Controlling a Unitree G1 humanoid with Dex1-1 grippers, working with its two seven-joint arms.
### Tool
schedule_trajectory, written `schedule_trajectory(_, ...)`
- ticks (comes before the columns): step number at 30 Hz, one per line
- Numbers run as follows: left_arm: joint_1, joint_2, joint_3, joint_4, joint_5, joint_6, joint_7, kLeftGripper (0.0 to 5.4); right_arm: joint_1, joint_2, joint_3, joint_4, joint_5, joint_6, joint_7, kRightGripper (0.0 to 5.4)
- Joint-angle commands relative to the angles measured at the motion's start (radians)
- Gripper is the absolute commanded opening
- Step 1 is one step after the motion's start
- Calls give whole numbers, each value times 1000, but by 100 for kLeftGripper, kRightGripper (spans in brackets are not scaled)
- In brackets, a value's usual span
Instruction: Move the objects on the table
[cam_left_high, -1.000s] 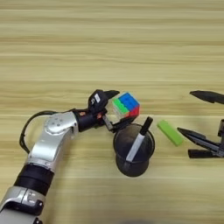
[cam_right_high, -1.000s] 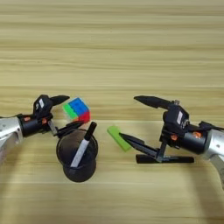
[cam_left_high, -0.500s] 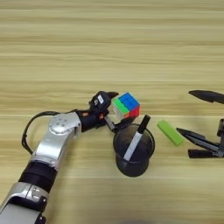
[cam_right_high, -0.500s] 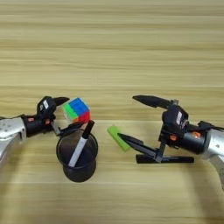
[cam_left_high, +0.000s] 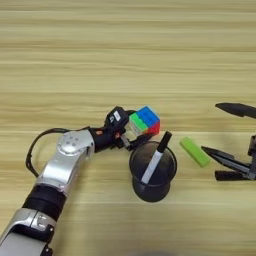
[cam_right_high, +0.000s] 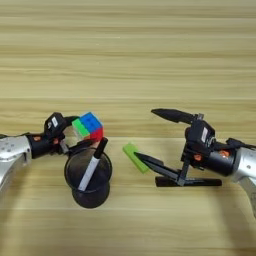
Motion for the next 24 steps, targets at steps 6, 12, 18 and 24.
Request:
schedule_trajectory(6,-21,3,-2,10,13,-17,-1,327,-3,7,-6,-5,2,12,4,540)
schedule_trajectory(12,-18,15,4,-48,-3,-11,-18,326,-9,9,-6,2,3,14,6,540)
schedule_trajectory(18,-33,31,23,-123,-28,19,-34,326,-20,13,-6,9,6,17,9,540)
schedule_trajectory(24,-56,49,42,-209,-59,64,-55,326,-34,21,-1,15,4,22,10,540)
